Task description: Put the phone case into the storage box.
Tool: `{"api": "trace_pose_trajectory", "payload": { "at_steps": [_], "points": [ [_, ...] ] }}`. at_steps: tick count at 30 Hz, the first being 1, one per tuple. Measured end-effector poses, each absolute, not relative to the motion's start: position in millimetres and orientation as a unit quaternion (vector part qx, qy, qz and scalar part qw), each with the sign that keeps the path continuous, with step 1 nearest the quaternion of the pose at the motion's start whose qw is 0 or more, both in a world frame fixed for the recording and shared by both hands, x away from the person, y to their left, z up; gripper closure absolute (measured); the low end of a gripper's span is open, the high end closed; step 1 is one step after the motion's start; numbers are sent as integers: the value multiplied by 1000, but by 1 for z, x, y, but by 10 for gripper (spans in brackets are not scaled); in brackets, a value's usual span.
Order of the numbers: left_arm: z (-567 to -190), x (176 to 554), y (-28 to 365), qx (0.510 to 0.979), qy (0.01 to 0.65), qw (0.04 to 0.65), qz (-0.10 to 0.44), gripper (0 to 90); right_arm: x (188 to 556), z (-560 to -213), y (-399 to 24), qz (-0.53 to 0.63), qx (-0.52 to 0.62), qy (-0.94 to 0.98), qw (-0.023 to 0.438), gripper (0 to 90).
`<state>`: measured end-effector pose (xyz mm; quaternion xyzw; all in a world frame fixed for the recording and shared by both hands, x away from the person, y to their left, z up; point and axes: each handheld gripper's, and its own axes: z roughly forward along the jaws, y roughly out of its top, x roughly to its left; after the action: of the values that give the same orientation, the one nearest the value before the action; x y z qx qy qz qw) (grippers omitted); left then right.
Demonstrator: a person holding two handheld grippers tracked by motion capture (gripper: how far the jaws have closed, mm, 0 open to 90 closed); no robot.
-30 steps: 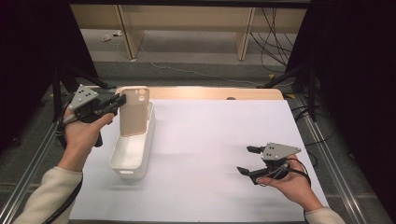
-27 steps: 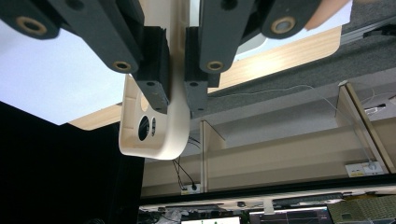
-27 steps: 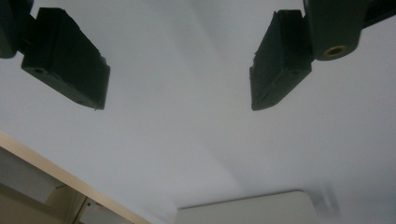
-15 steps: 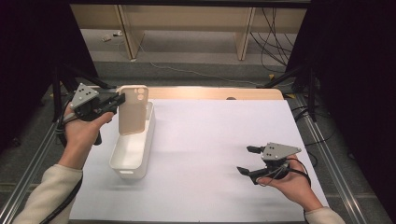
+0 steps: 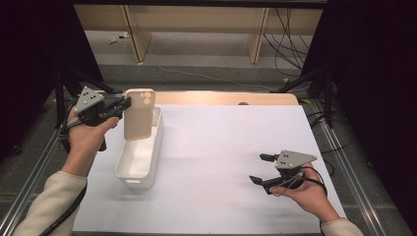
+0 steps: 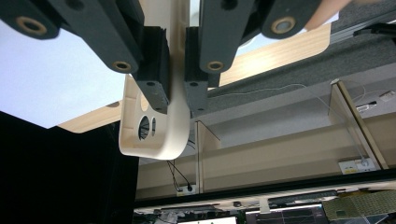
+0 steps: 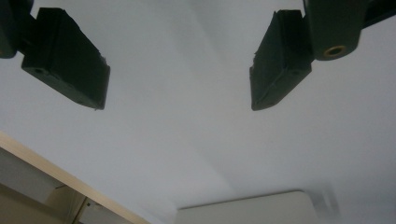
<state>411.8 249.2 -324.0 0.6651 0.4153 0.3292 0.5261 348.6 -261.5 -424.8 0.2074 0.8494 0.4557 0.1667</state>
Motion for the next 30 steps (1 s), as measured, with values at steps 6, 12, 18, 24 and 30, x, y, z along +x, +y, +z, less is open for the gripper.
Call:
{"api": "trace_pose_trajectory", "payload": {
  "at_steps": [6,12,18,24,30],
  "points": [
    [-325,412,249,664,422,524,326,818,349,-425,-262,457,207,849,167,216],
    [-326,414,250,665,423,522,326,818,349,-425,-262,456,208,849,166,216],
    [-327,417,251,667,422,518,330,818,349,-425,-262,456,208,849,167,216],
    [-328,420,251,666,424,517,332,818,349,-425,-262,456,208,849,166,216],
    [-329,423,252,665,425,516,332,818,349,-424,-262,457,208,848,167,216]
  ]
}}
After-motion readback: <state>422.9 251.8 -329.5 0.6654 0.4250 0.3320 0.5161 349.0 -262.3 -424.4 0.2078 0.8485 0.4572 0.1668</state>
